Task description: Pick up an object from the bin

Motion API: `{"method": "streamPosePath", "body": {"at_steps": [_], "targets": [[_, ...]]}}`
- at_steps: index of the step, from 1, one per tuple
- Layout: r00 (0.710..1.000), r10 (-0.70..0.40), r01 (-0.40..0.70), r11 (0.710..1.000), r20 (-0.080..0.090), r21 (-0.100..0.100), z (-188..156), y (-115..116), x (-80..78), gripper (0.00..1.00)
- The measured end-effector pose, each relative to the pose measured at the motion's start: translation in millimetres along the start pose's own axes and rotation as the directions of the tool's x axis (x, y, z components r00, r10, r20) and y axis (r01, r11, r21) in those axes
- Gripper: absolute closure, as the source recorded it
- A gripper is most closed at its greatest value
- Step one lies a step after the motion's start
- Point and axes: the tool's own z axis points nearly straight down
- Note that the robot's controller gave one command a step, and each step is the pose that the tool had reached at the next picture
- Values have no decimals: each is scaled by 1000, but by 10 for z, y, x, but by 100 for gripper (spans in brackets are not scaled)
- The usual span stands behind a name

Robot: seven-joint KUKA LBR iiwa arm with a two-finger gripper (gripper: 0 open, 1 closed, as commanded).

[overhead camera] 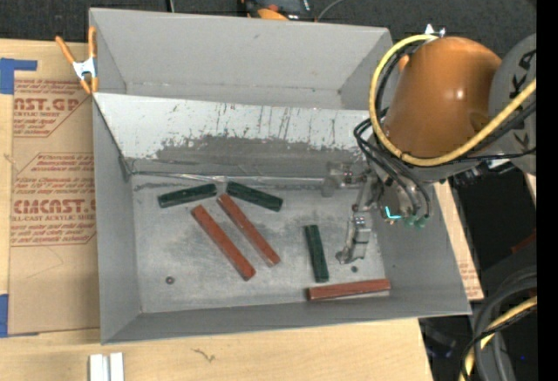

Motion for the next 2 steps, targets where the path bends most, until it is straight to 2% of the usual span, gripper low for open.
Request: {"method": "streamPosePath", "body": {"at_steps": [1, 2], "targets": [[1000, -13, 13, 1000, -2, 0, 1150, -278, 215, 0], [999, -45, 45, 999, 6, -1, 1755, -47, -360, 0]]}}
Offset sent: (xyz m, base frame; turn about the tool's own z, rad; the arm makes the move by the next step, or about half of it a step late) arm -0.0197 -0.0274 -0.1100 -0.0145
